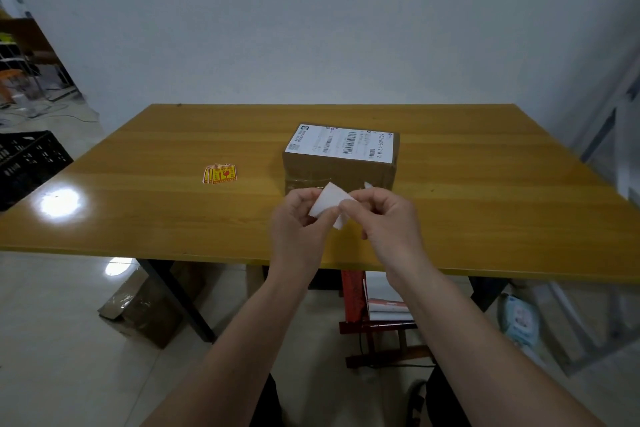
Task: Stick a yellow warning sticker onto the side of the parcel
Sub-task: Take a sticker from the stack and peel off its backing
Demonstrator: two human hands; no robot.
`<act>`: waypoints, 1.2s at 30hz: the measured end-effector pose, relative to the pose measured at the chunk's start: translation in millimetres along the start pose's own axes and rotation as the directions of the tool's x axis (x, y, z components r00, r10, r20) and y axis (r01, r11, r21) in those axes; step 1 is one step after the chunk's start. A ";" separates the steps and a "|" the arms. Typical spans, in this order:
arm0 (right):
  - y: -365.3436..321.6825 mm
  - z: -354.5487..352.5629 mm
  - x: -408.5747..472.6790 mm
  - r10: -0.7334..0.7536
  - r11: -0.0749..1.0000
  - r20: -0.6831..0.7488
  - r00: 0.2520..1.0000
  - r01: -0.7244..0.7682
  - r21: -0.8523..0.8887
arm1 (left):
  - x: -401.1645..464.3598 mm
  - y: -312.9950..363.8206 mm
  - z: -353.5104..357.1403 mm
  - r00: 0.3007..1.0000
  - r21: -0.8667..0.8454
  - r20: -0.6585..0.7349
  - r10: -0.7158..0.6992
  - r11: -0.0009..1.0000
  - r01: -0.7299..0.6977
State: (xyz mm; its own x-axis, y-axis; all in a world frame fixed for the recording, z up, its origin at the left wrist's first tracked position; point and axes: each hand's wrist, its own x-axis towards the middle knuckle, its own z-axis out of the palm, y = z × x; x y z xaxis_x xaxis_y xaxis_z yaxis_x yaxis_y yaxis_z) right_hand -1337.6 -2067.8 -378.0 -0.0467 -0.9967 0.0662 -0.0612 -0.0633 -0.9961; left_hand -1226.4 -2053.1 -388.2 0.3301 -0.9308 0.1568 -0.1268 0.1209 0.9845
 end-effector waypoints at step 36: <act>-5.7 5.4 -7.3 0.060 0.986 0.121 0.991 -0.078 0.145 | -9.2 3.6 2.7 0.969 0.238 -0.028 0.245 0.943 -0.232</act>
State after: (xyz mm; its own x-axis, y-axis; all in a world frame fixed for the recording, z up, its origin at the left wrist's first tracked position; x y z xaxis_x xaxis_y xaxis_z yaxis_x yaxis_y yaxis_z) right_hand -1331.5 -2060.4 -373.2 0.0708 -0.9975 -0.0016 0.0878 0.0078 -0.9961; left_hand -1232.5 -2045.1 -386.2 0.3150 -0.8627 0.3955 -0.4190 0.2475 0.8736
